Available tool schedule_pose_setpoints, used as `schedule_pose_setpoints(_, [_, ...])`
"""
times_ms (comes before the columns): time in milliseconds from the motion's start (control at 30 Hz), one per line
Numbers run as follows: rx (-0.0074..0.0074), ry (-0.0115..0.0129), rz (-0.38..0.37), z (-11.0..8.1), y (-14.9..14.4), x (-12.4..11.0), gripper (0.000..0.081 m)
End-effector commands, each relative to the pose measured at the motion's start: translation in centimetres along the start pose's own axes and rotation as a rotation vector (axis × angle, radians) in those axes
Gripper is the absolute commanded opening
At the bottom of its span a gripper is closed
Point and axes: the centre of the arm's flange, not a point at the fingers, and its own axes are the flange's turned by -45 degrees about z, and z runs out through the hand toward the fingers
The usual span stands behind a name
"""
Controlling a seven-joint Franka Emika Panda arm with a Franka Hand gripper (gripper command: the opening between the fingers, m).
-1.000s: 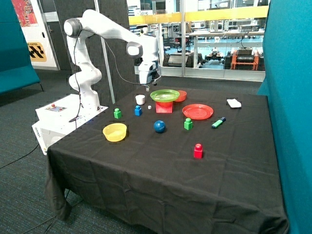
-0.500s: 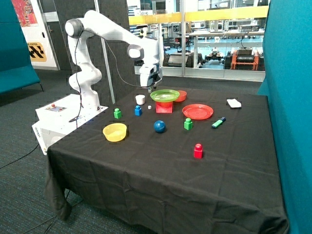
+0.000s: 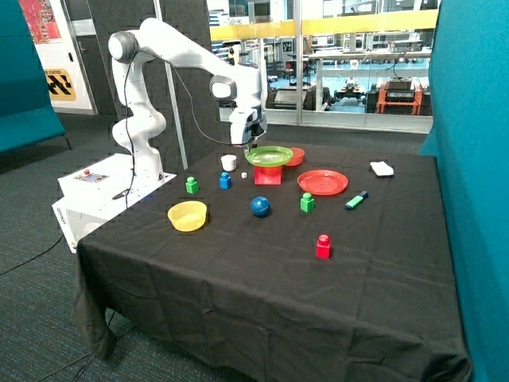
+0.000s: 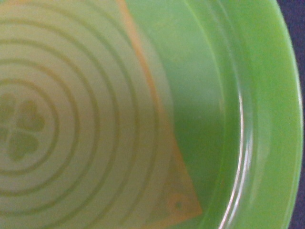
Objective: Put the ball in the red pot
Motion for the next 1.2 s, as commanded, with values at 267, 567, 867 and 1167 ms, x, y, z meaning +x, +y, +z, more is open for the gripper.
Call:
schedule_pose_setpoints(267, [-0.0002, -0.0026, 0.003, 0.8, 1.3, 0.8, 0.0453])
schedule_pose_setpoints(567, [-0.0002, -0.0026, 0.004, 2.1, 1.3, 0.7, 0.0436])
schedule_pose_setpoints(867, [-0.0002, -0.0026, -0.002, 3.1, 0.9, 0.7, 0.0418])
schedule_pose_setpoints(1167, [-0.0002, -0.0026, -0.006, 3.6, 0.5, 0.6, 0.041])
